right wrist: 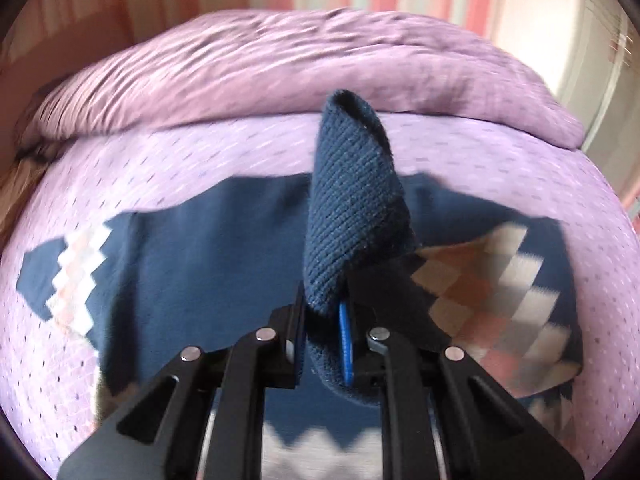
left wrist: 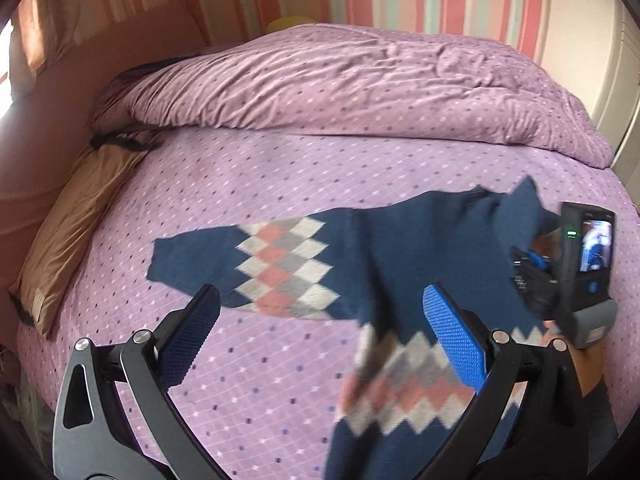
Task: Fold small clothes
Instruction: 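Lift the sleeve with the right gripper, lay it across the body, open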
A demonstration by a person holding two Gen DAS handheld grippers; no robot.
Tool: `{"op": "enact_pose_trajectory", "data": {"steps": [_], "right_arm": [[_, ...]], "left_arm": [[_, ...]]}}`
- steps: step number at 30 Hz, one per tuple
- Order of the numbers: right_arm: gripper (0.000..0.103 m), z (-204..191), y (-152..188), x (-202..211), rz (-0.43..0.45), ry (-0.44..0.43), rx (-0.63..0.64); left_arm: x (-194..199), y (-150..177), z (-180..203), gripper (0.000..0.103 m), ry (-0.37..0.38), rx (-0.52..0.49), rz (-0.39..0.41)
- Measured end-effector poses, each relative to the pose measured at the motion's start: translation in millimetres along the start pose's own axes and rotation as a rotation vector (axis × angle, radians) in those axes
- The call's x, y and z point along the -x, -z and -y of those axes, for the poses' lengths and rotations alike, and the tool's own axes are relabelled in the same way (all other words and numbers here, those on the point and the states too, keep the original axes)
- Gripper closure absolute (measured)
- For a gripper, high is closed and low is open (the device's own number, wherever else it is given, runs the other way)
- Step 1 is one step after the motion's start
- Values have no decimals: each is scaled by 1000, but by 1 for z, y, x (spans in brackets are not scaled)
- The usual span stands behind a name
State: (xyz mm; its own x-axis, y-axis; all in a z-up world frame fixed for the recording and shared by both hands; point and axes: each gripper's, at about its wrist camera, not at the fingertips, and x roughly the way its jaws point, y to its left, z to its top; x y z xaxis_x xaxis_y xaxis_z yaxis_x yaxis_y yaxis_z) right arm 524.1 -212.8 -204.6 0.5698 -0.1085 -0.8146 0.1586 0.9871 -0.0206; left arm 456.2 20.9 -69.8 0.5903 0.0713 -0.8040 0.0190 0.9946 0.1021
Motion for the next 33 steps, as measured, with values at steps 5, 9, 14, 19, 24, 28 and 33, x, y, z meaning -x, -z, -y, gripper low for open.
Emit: {"op": "enact_pose_trajectory", "data": {"steps": [5,9,14,19,24,28,33], "right_arm": [[78,-53,15,-48,-127,51,82],[43,-59,33,-36,-103,7,151],[36,-34,45,-4,-52,-47,148],[43,10,49,-14,-44,65,148],[90,30,45,-49,-111,0,102],[98,21,46,-58,-100,8,129],[99,13,50,-61,-96,30,136]], "left_arm": [[-4,4,-26,3,-7,28,12],[-11,5,-34,3,6,55,4],[-24,8,-25,3,37,72,-18],[-30,12,-7,3,54,48,-8],[-40,16,4,3,68,36,-15],[-42,16,5,3,59,27,-9],[-44,15,0,3,49,34,-9]]}}
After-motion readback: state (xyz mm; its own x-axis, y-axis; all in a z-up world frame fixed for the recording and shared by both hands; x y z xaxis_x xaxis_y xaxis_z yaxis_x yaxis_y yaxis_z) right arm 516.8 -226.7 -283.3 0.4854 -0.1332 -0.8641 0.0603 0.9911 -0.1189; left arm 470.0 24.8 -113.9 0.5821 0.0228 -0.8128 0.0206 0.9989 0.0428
